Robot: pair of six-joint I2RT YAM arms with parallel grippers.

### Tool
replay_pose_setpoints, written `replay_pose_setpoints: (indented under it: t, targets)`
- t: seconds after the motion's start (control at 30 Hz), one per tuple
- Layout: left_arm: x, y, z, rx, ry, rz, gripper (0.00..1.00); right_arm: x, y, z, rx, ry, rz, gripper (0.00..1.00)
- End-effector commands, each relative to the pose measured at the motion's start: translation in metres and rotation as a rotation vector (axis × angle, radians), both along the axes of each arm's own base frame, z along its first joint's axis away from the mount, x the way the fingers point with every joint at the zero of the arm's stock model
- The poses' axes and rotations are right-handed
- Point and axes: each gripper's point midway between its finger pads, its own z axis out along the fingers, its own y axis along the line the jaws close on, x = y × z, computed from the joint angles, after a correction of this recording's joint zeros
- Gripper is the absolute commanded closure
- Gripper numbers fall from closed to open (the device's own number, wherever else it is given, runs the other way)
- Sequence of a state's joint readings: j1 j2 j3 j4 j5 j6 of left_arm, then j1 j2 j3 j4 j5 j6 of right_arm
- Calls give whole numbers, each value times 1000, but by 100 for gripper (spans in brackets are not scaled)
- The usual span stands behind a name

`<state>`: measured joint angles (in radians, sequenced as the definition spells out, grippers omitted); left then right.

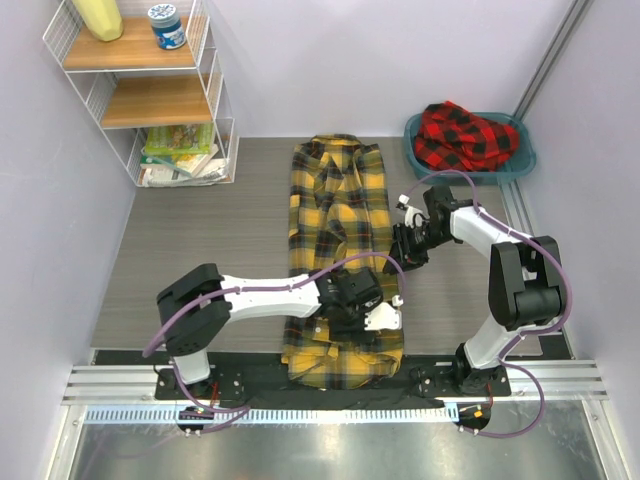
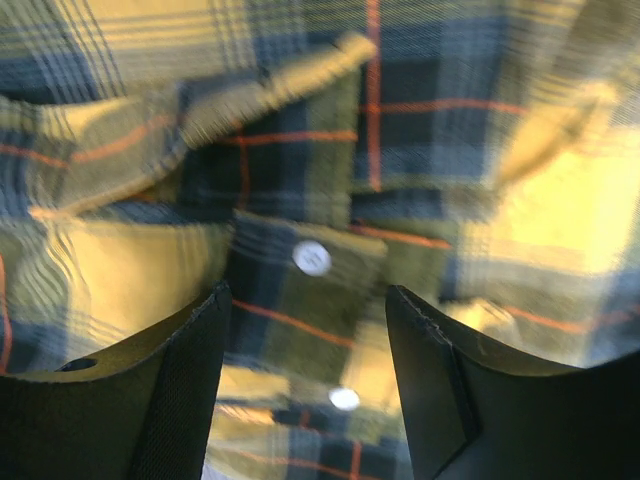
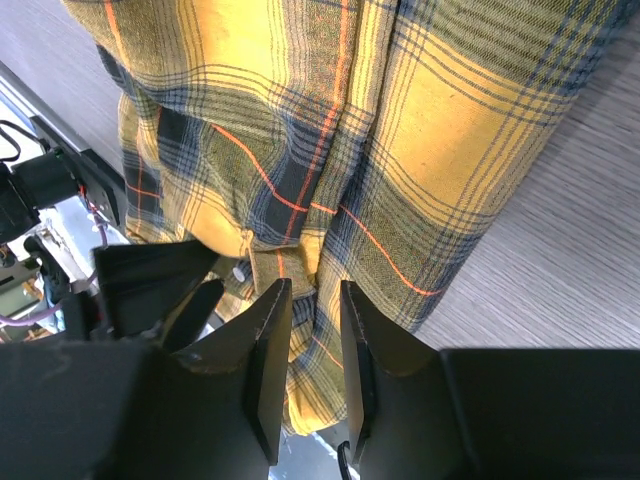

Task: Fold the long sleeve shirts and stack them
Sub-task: Fold the shirt

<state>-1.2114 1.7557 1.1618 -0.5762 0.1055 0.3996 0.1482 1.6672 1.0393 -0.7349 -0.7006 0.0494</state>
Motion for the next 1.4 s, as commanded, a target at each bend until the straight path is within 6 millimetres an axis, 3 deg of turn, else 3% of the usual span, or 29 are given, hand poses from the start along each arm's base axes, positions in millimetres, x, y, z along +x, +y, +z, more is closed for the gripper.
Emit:
replay_pose_setpoints:
  t: [0.0,0.1,0.2,0.23,0.3,0.4,0.43,0.53,0.6,0.63,0.67,0.73,0.8,0.83,0.9,1.0,1.03,1.07,1.1,1.13,1.17,1.2,1.37]
  targets:
    - [24,-29,6,-66,-97,-6,36,1,2,6,34,-17,19,69]
    - [26,-34,1,-65,-95,0,41,1,2,6,35,-19,20,69]
    - [25,-35,0,-60,-88,-10,55,2,1,6,34,-22,18,68]
    - [25,-36,2,-62,-89,-8,67,2,1,6,35,-19,19,69]
    - [21,-33,12,-67,-71,-20,78,2,0,7,35,-22,17,68]
    - [10,-36,45,-125,-30,-37,92,2,-1,8,35,-24,18,69]
    - [-3,-35,55,-135,32,-52,97,3,0,8,34,-32,21,69]
    - [-26,-33,76,-163,148,-72,100,4,0,11,33,-41,27,69]
    - [-35,-31,73,-146,205,-66,100,8,-2,13,24,-74,55,68]
    - [-38,-28,70,-135,225,-67,94,12,-3,19,20,-97,65,67]
    - [-42,-27,67,-127,246,-68,81,15,-6,21,1,-121,75,66]
    - [-38,-21,63,-130,262,-38,47,24,-11,34,-28,-217,133,62]
    - [-30,-22,77,-203,300,17,36,31,-20,43,-85,-306,179,58]
    - [-13,-15,91,-249,308,70,31,35,-24,51,-110,-387,237,57]
    - [6,-5,104,-292,333,149,30,42,-34,52,-179,-448,275,56]
    - [80,23,113,-338,212,334,27,62,-40,46,-238,-489,286,57]
    - [115,43,112,-344,175,428,28,74,-37,47,-246,-514,278,56]
    - [136,52,97,-309,176,489,29,82,-35,38,-257,-500,273,57]
    - [161,70,99,-292,185,563,32,93,-32,36,-278,-521,266,57]
    - [172,77,92,-263,206,608,34,96,-24,30,-282,-512,270,57]
    - [181,83,65,-202,271,648,36,99,-19,18,-290,-489,277,57]
    - [194,91,67,-215,314,698,39,108,-15,15,-302,-505,270,58]
    - [233,104,30,-221,362,836,42,129,2,-21,-328,-456,259,59]
